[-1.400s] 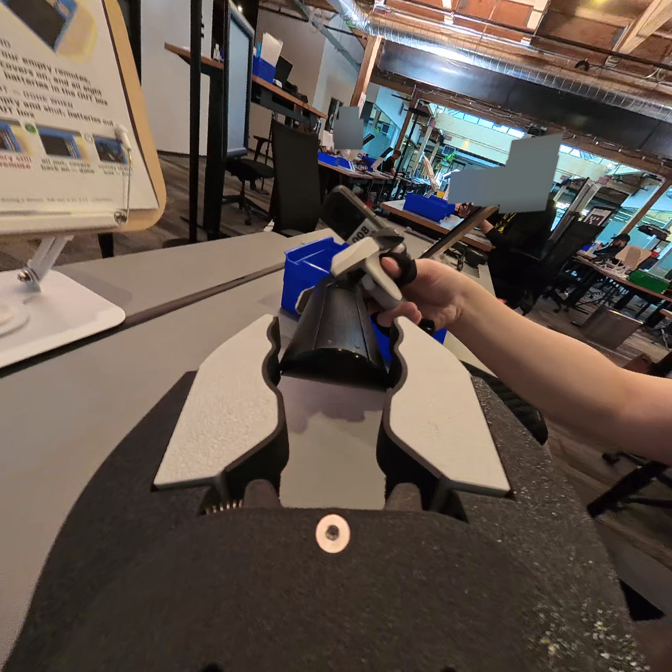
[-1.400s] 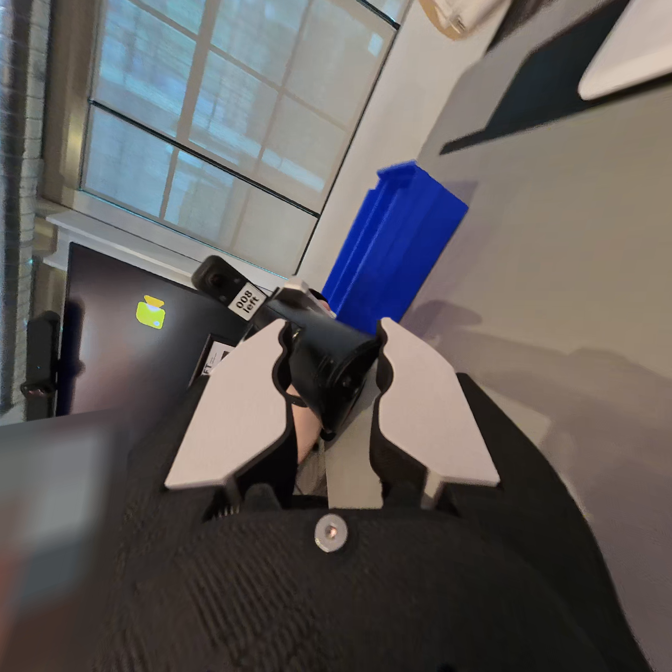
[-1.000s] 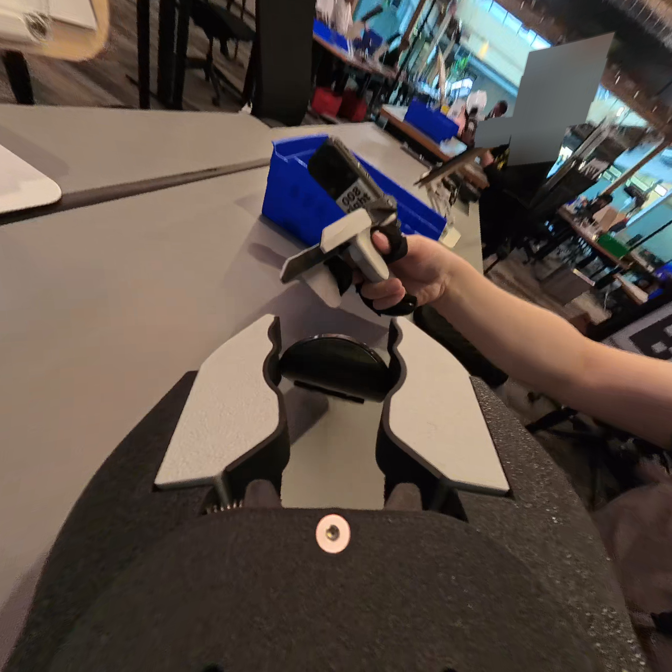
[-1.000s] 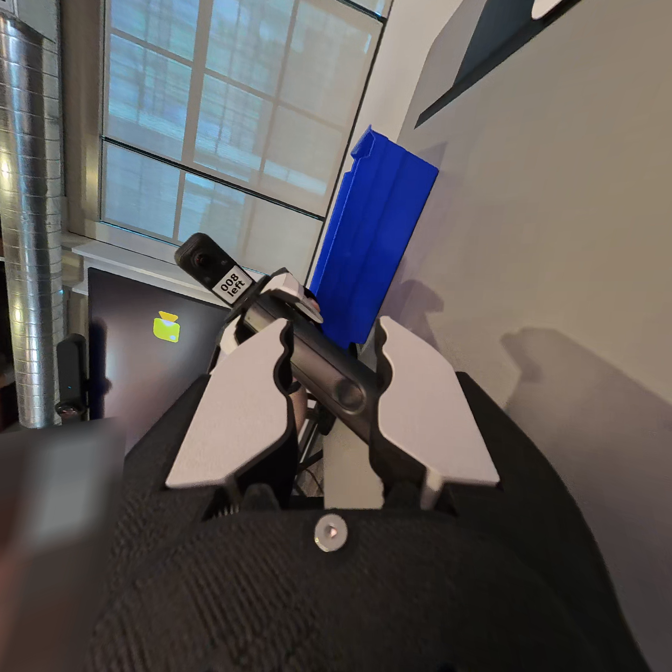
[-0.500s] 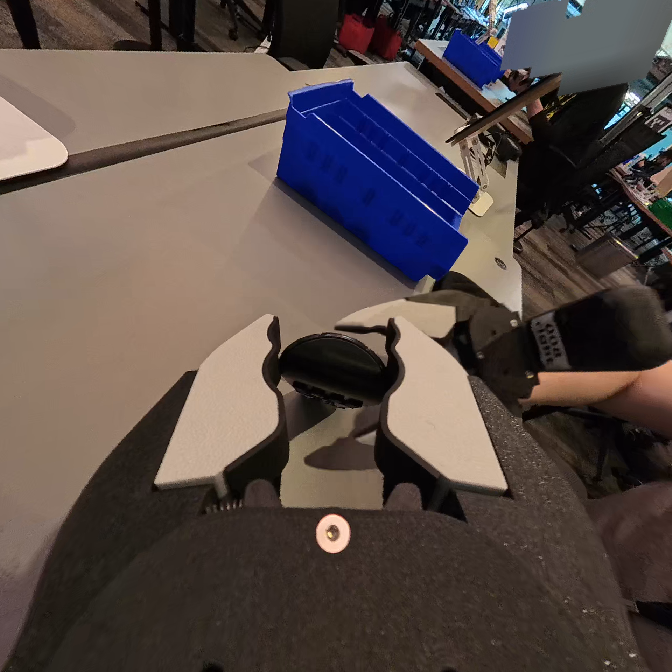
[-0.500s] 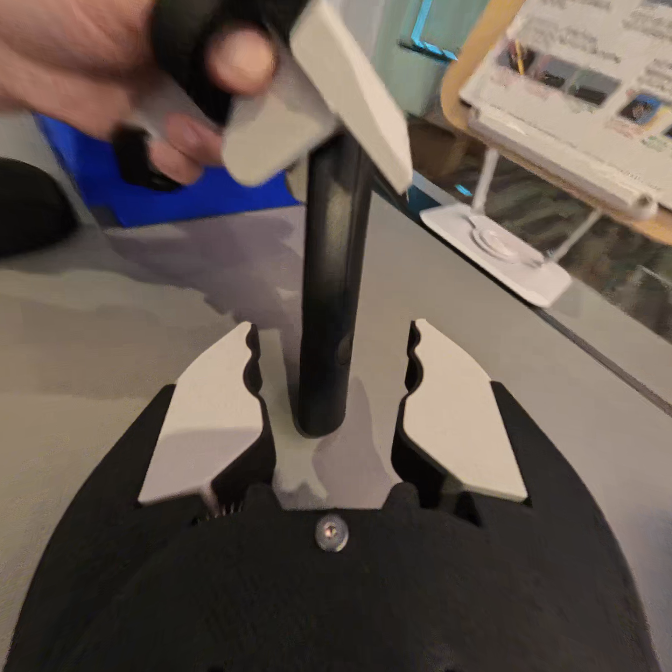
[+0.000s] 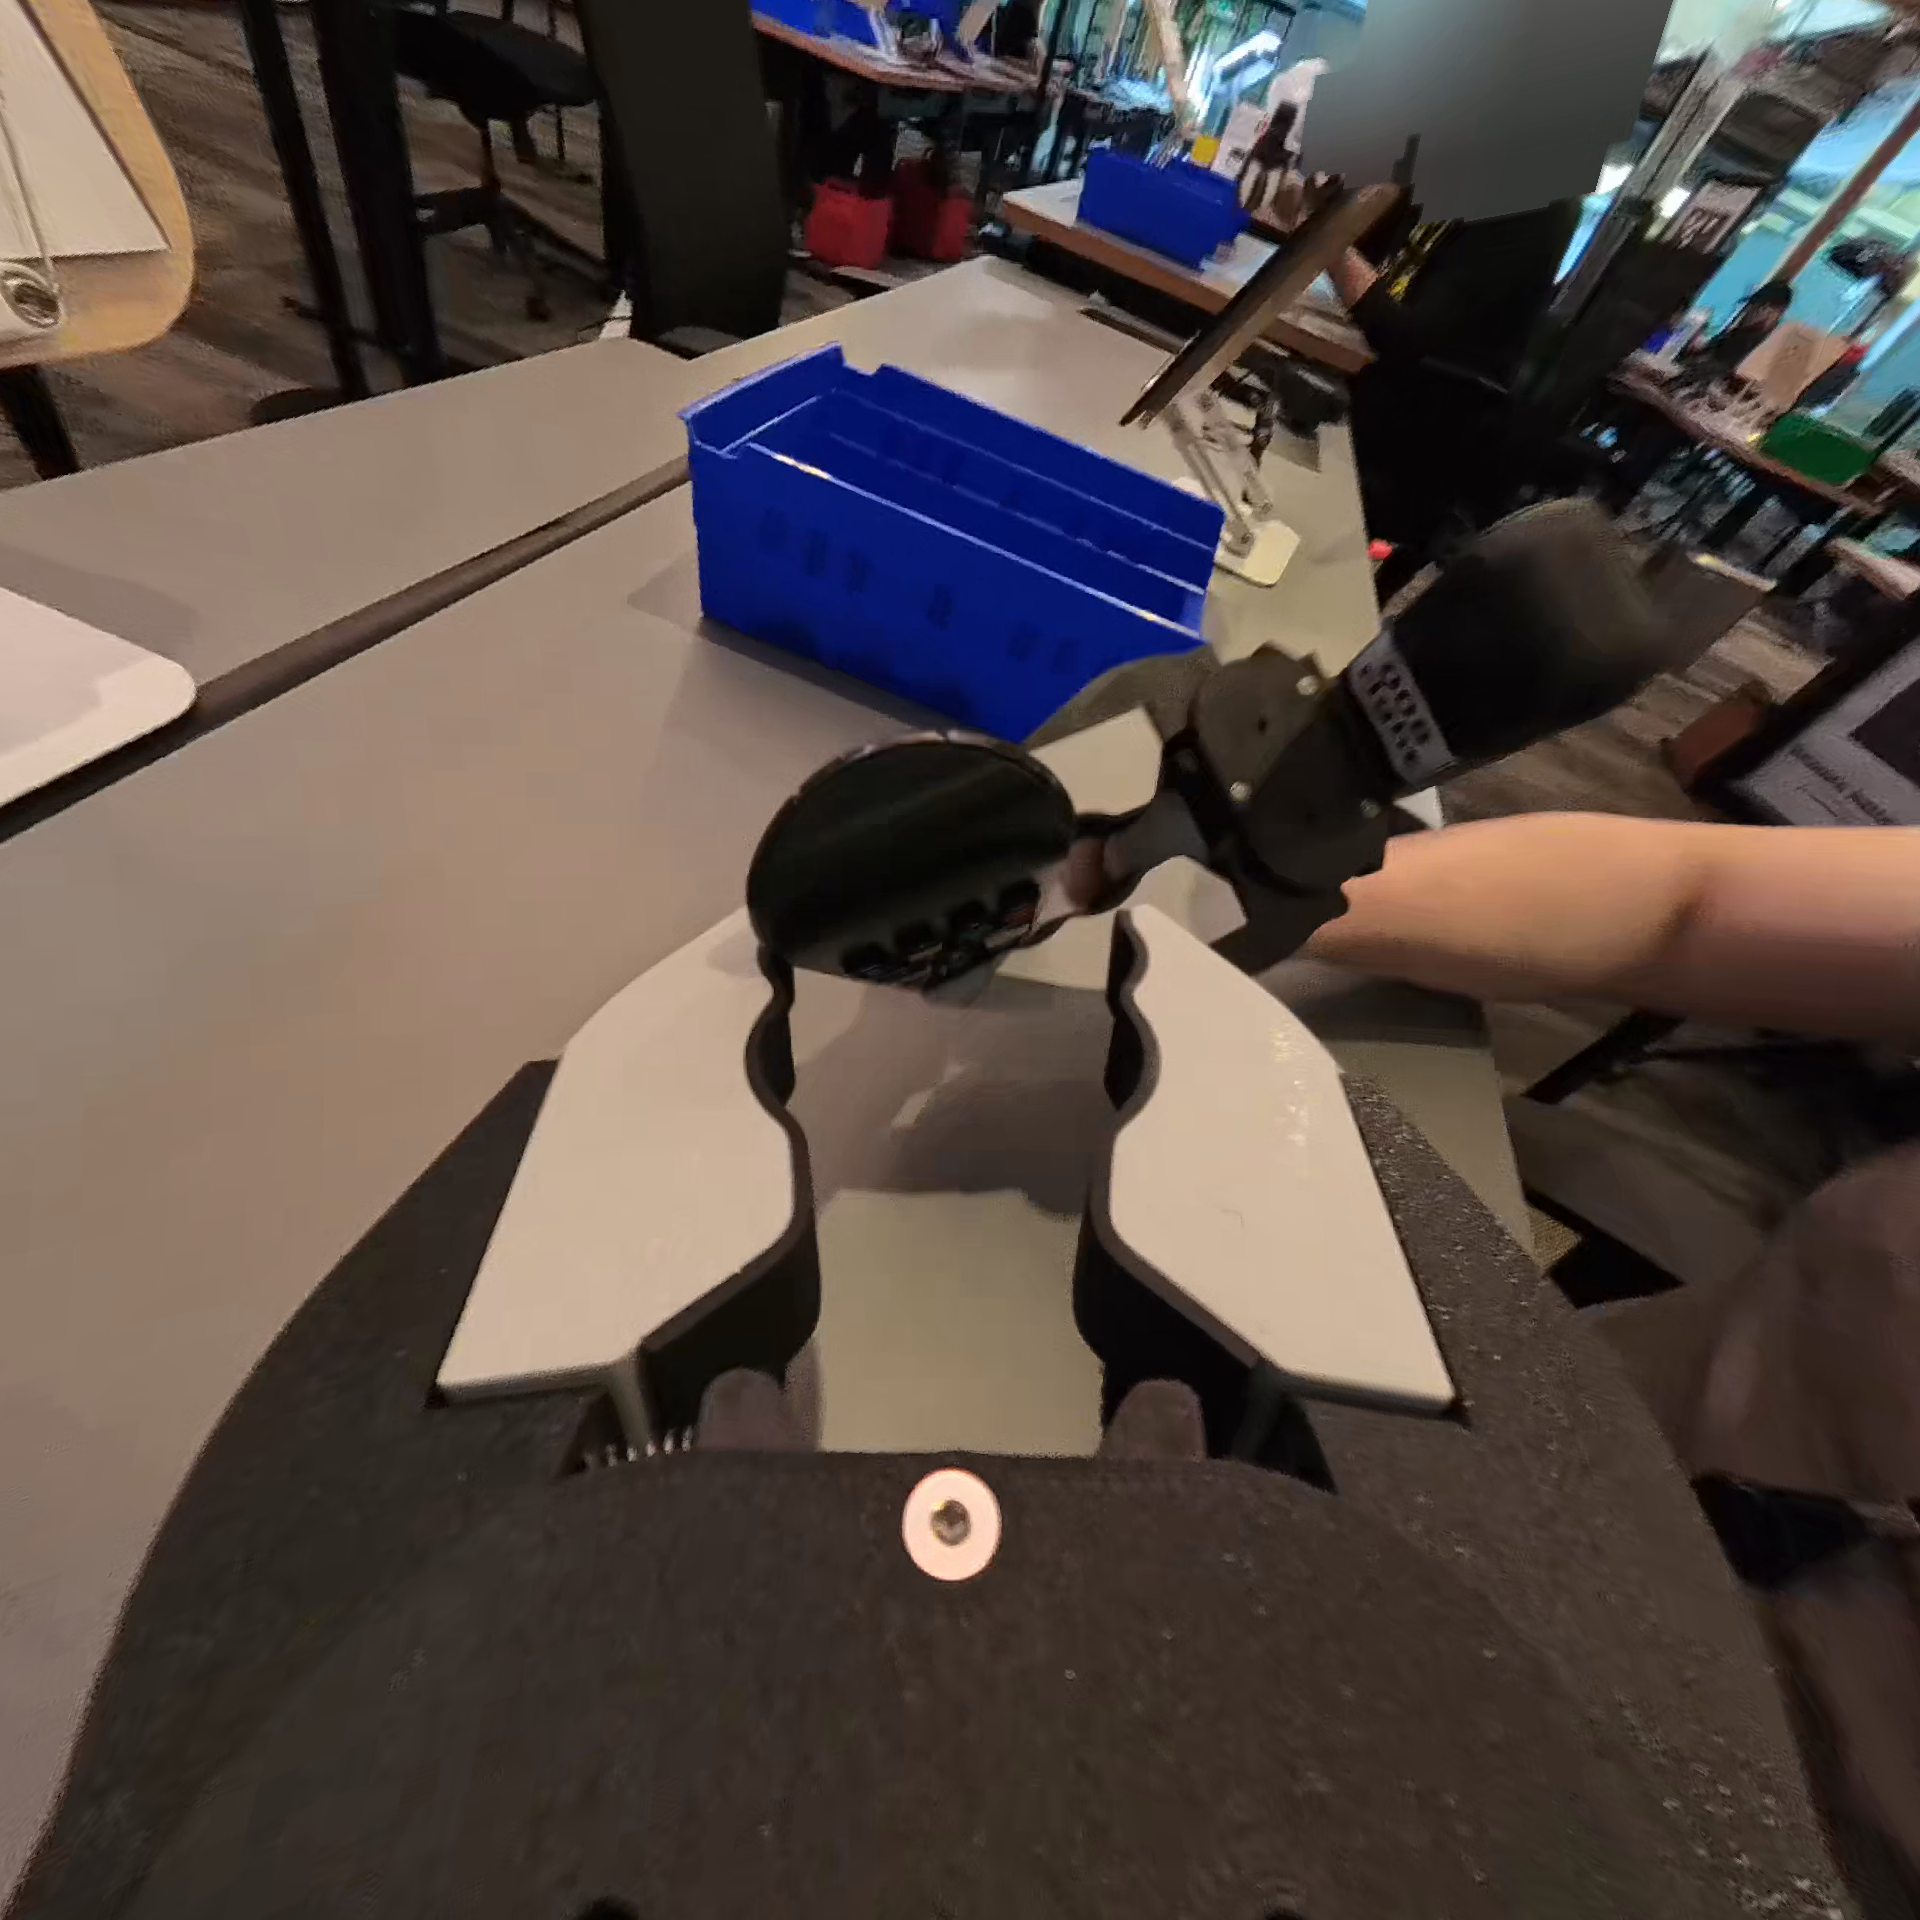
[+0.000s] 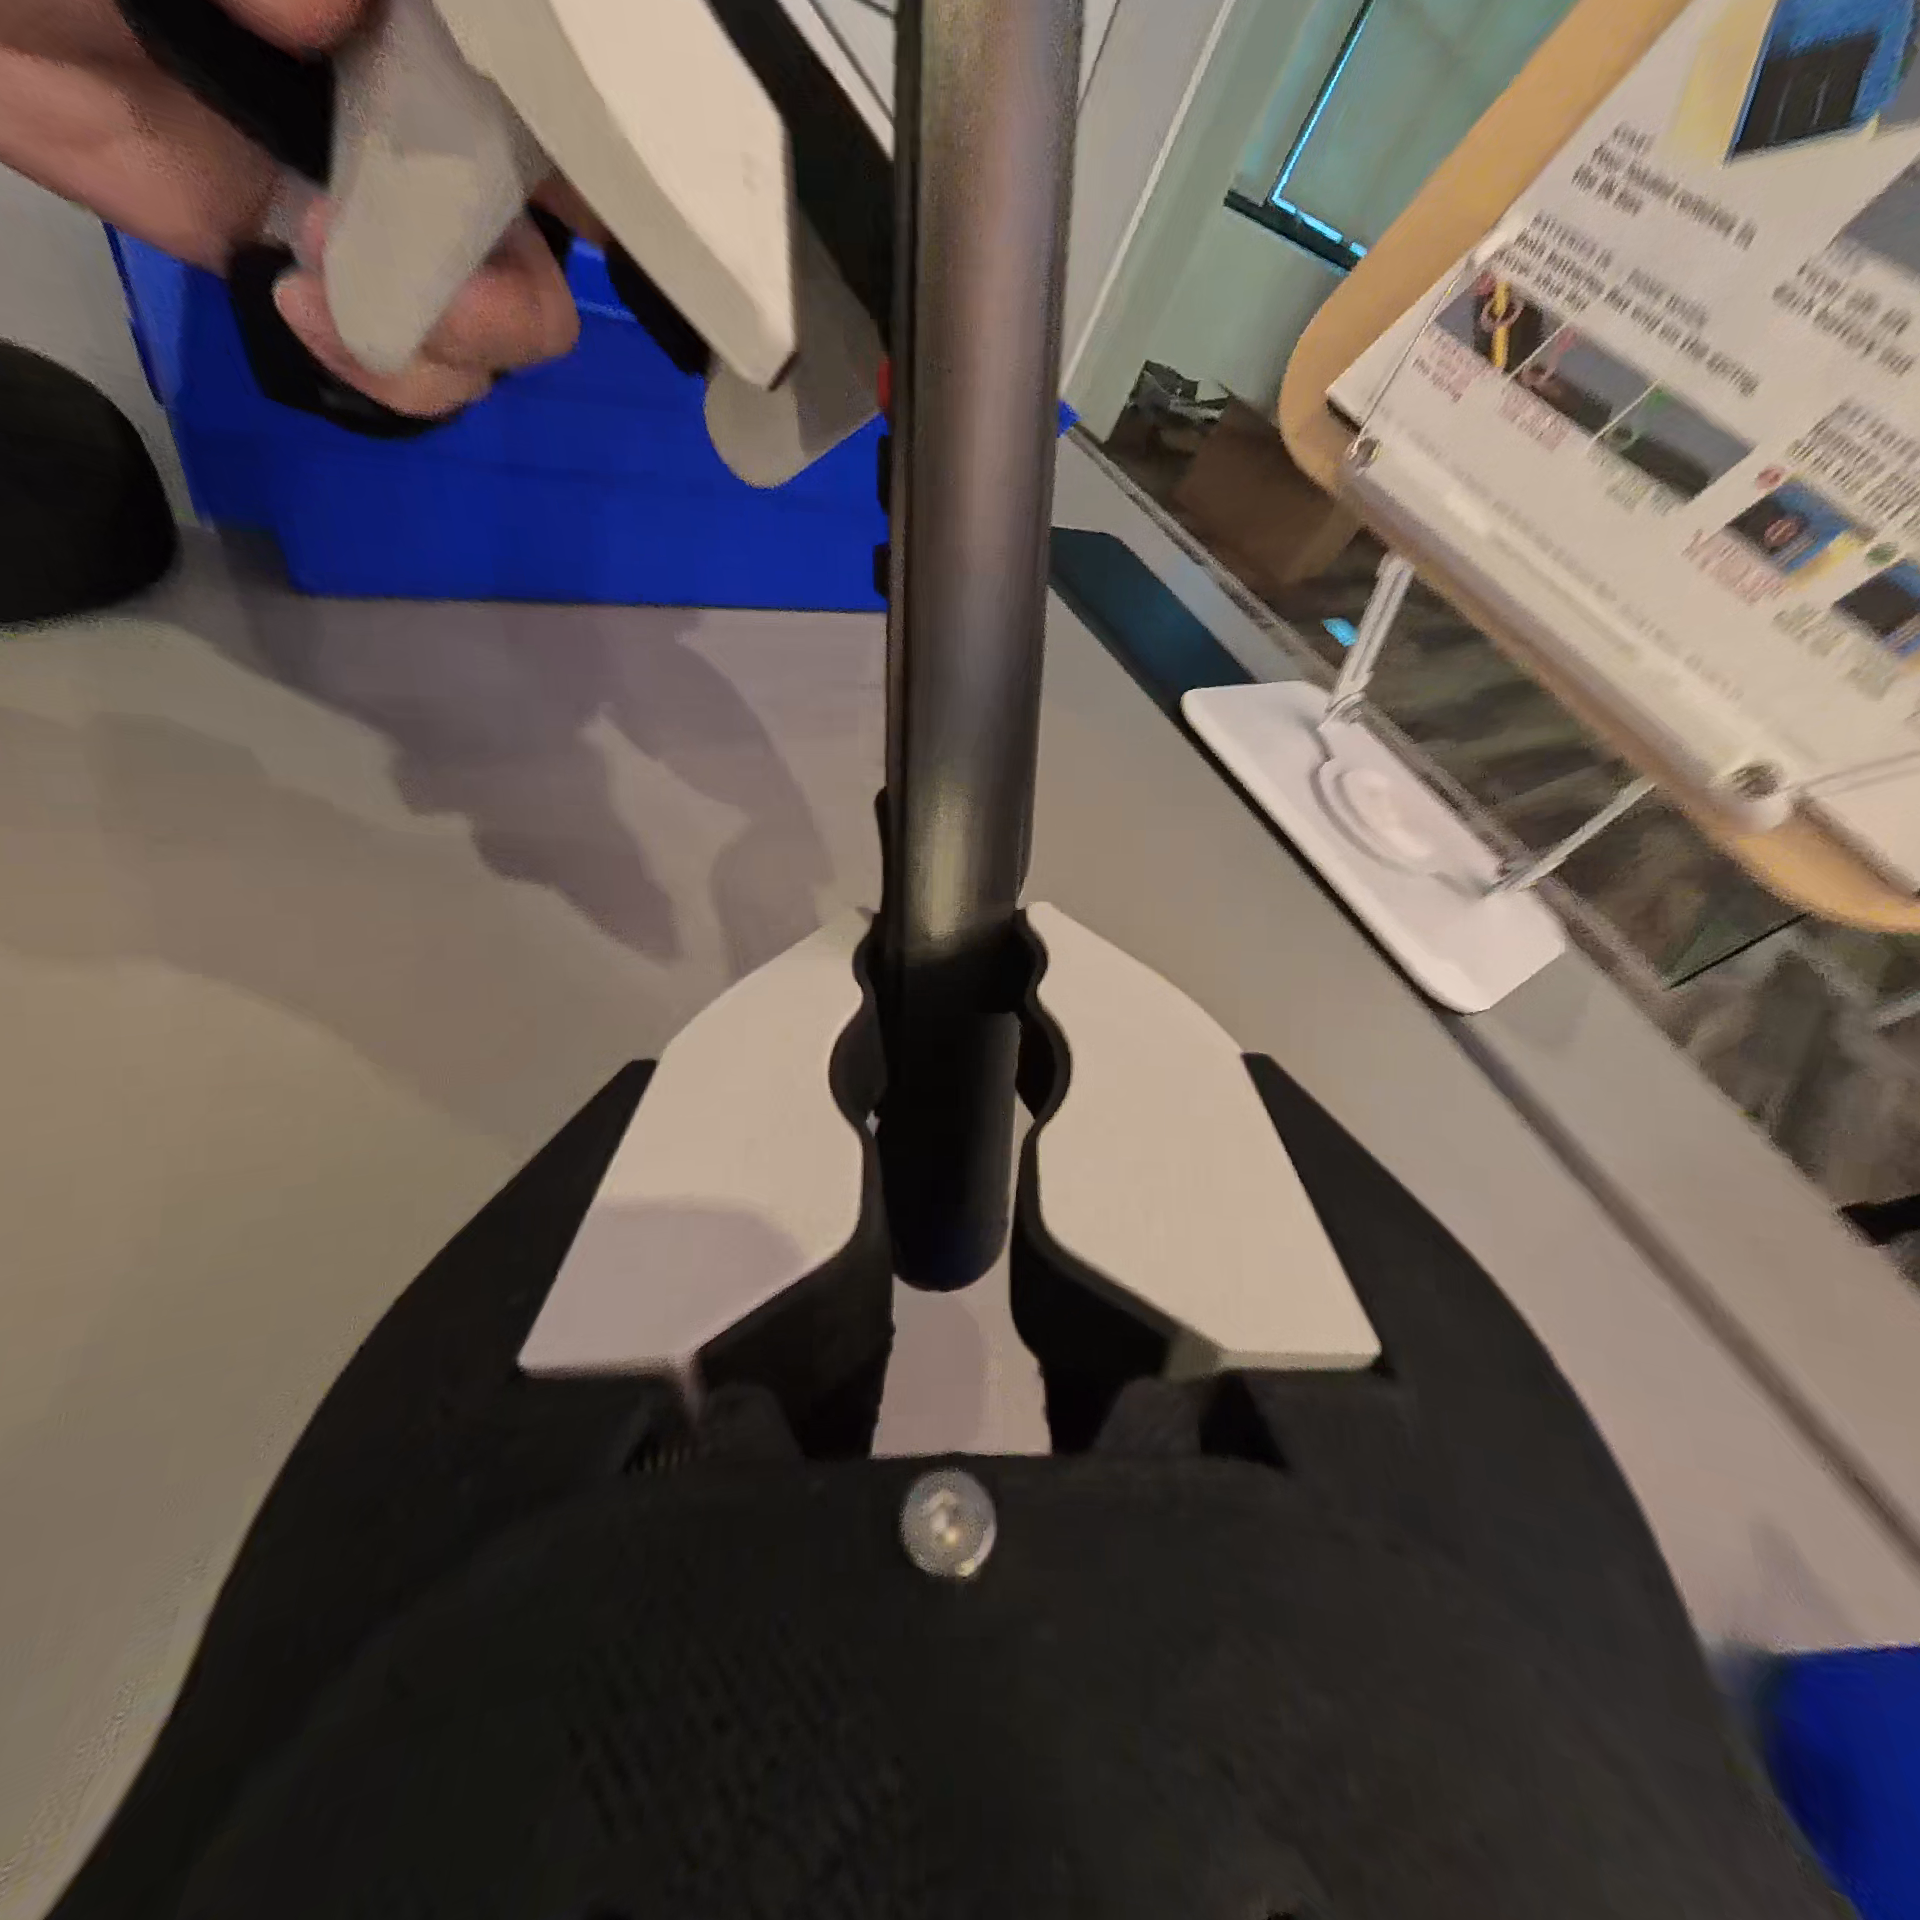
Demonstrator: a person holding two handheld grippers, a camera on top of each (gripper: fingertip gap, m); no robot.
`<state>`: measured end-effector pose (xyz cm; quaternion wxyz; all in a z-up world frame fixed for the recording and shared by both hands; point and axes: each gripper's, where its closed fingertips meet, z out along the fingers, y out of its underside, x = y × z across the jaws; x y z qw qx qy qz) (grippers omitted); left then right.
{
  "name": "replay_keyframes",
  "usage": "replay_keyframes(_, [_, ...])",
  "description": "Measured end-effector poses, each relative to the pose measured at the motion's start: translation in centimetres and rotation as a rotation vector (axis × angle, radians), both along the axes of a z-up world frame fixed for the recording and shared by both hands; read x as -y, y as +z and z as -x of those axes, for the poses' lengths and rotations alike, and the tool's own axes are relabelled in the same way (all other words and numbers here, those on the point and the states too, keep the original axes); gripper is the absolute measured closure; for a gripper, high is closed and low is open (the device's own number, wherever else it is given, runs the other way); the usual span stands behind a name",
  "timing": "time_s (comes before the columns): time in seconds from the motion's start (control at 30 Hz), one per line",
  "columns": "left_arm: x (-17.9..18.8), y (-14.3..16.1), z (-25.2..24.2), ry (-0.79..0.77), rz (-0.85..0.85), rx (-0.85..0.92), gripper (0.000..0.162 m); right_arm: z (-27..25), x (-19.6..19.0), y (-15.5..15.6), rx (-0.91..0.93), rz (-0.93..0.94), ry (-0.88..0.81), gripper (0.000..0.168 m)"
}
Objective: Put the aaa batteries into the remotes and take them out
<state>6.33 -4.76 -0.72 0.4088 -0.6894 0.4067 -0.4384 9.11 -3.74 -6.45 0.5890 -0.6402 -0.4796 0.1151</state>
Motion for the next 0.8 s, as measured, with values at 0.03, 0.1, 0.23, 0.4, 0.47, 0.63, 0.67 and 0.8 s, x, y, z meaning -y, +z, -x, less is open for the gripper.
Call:
replay_keyframes(0.03, [-0.1,-0.2,0.1,0.01,-0.011,-0.024,0.107,-0.4,-0.2,0.3,0.053,-0.049,0.0,0.146])
replay_keyframes(0.1, [-0.1,-0.1,0.0,0.012,-0.055,-0.038,0.107,-1.2,-0.5,1.0,0.132,-0.117,0.004,0.146])
replay_keyframes(0.23, [-0.6,0.6,0.7,0.072,-0.197,-0.115,0.107,-3.5,-1.6,3.6,0.238,-0.257,-0.003,0.146])
replay_keyframes(0.4, [-1.2,2.6,1.6,0.156,-0.54,-0.292,0.105,-4.7,-2.5,5.1,0.331,-0.263,0.117,0.146])
replay_keyframes(0.47, [-1.4,3.7,1.3,0.181,-0.61,-0.282,0.108,-4.8,-2.7,6.3,0.335,-0.313,0.164,0.146])
replay_keyframes(0.63, [-1.0,5.2,0.3,0.129,-0.323,-0.078,0.105,-6.2,-4.1,10.4,0.404,-0.655,0.014,0.145])
replay_keyframes(0.67, [-0.9,5.4,0.2,0.115,-0.247,-0.026,0.106,-6.3,-4.2,10.7,0.401,-0.699,-0.005,0.146])
replay_keyframes(0.8, [-0.9,5.5,-0.1,0.115,0.041,0.136,0.11,-6.8,-4.9,9.8,0.438,-0.771,-0.058,0.146])
